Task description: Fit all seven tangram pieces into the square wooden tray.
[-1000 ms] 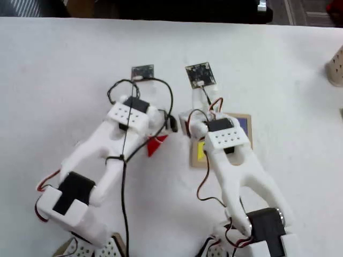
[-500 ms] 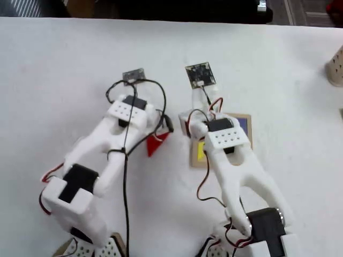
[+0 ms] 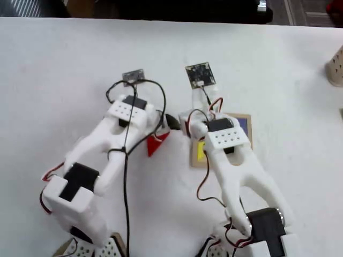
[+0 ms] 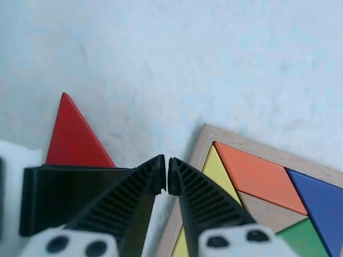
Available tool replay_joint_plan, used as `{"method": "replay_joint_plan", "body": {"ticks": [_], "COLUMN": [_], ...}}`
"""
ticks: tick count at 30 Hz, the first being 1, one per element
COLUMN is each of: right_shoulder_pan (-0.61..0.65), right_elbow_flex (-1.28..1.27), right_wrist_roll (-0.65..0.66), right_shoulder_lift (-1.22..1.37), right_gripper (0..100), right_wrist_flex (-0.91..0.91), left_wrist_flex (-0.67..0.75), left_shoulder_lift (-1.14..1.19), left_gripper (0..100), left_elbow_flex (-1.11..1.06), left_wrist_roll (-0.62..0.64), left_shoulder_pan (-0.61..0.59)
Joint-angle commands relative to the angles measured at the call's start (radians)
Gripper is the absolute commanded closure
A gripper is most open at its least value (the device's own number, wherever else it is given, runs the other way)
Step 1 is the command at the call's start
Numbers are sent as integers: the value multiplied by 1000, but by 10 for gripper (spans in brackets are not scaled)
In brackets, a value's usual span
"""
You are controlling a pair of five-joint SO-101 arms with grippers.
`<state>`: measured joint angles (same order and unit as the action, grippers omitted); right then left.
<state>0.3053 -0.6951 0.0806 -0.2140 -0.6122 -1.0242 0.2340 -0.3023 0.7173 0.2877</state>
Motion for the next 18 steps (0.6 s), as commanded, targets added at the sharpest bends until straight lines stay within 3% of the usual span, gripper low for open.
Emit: {"method": "replay_joint_plan", "body": {"ticks": [1, 6, 9, 13, 18], "right_shoulder_pan": [7, 7, 8, 8, 8], "right_elbow_flex": [8, 8, 8, 8, 11], "right_wrist_roll": [14, 14, 14, 14, 14], "right_shoulder_lift": [-39, -39, -39, -41, -45], "right_gripper": [981, 981, 981, 981, 980], "right_wrist_flex": [7, 7, 7, 7, -8], "left_wrist_flex": [12, 2, -89, -183, -195], "left_shoulder_lift": [-7, 77, 157, 237, 257], "left_gripper": [611, 612, 612, 612, 612], "left_elbow_flex": [14, 49, 158, 276, 307], "left_wrist_roll": [28, -8, -66, -63, -63], "left_shoulder_pan": [-12, -12, -12, -19, -24]}}
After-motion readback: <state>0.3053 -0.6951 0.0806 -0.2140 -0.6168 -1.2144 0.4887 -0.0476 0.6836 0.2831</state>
